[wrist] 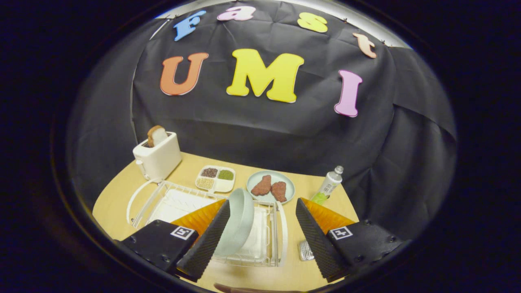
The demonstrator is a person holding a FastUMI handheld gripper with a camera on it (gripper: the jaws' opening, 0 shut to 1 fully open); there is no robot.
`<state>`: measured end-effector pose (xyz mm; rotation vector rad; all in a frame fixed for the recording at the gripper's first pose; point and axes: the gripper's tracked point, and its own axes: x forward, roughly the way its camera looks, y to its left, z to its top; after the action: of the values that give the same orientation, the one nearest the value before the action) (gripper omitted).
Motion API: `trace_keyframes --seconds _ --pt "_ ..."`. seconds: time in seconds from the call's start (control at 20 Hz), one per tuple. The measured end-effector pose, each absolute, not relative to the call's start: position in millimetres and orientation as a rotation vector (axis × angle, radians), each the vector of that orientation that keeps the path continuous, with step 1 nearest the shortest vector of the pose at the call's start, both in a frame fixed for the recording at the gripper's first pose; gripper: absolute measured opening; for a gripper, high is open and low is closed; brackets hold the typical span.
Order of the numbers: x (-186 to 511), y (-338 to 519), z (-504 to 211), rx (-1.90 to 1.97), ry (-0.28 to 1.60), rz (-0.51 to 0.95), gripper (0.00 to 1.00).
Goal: Take the plate from the dish rack, then take the spoon from the basket and place it into the plate.
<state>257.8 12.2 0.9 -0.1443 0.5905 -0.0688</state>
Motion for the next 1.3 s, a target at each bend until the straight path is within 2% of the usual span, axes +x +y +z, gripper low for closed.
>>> trace_keyframes --seconds 0.3,0.45,0.6,0.7,0.85,0.95,1.3 --pt "275.1 14.7 -18.2 -0.189 0.810 -0.189 1.00" --pt "272.5 13.7 -37.3 -0.196 0.947 -0.248 0.95" --pt "278.2 7.4 -44.7 -0.217 0.987 -0.308 0.80" --pt "276.9 10.7 -49.5 -0.230 1.025 -0.308 0.59" --pt "275.1 8.8 -41.2 -0.258 1.026 -0.348 0.15" --pt "272.7 10.1 -32.2 -0.262 1.004 -0.376 0.10" --pt "262.5 20.3 -17.0 -0.285 0.968 -0.438 0.09"
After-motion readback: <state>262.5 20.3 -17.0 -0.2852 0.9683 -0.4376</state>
